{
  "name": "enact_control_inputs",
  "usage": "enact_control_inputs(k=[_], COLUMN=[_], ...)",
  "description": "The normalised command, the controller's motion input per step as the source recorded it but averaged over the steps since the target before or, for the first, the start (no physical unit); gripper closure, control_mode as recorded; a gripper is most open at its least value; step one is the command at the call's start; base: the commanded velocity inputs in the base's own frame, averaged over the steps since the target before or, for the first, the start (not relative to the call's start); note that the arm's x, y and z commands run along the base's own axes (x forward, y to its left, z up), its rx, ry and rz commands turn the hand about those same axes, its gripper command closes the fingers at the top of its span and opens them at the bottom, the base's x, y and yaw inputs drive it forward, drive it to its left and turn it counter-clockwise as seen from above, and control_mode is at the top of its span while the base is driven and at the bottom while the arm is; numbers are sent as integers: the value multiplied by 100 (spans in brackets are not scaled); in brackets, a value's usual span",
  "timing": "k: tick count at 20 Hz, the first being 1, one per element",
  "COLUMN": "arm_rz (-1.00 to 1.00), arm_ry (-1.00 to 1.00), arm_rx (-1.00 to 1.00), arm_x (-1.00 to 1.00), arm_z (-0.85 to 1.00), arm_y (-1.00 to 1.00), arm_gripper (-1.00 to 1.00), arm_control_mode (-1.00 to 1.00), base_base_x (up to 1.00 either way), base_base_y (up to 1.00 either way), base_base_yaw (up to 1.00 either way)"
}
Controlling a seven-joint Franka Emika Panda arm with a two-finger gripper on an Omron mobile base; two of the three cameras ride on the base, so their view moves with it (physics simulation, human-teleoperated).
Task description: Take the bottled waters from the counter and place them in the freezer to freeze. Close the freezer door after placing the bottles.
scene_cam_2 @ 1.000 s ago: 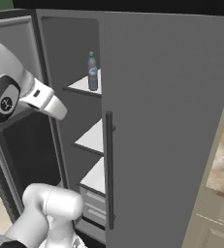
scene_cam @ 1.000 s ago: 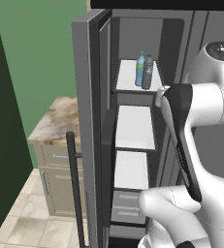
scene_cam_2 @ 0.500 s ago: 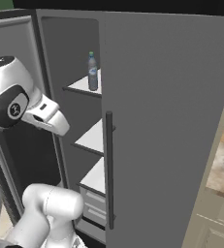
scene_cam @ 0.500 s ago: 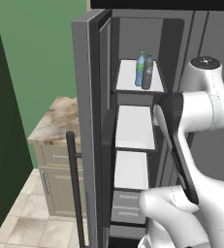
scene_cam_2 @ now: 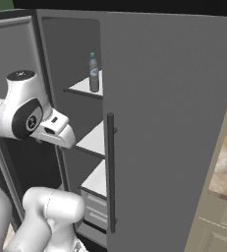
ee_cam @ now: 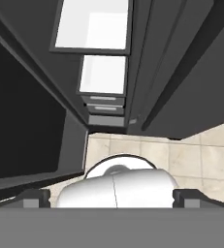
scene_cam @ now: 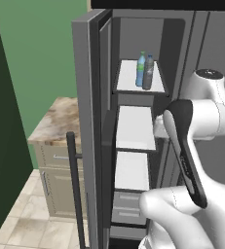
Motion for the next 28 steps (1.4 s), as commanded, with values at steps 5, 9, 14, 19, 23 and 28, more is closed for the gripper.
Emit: enact_control_inputs(k=[5, 9, 14, 19, 23, 28], arm_rz=[23, 18, 6, 0, 0, 0], arm_ry=[0, 0, 1, 4, 3, 0], arm_rx=[3, 0, 0, 0, 0, 0], arm_x=[0, 0, 0, 0, 0, 0], arm_z=[-35, -49, -55, -53, -43, -4], arm_y=[0, 0, 0, 0, 0, 0], arm_gripper=[-100, -100, -100, -100, -100, -100], arm_control_mode=[-100, -100, -100, -100, -100, -100], base_base_x=[0, 0, 0, 0, 0, 0], base_base_y=[0, 0, 0, 0, 0, 0], base_base_yaw=[0, 0, 0, 0, 0, 0])
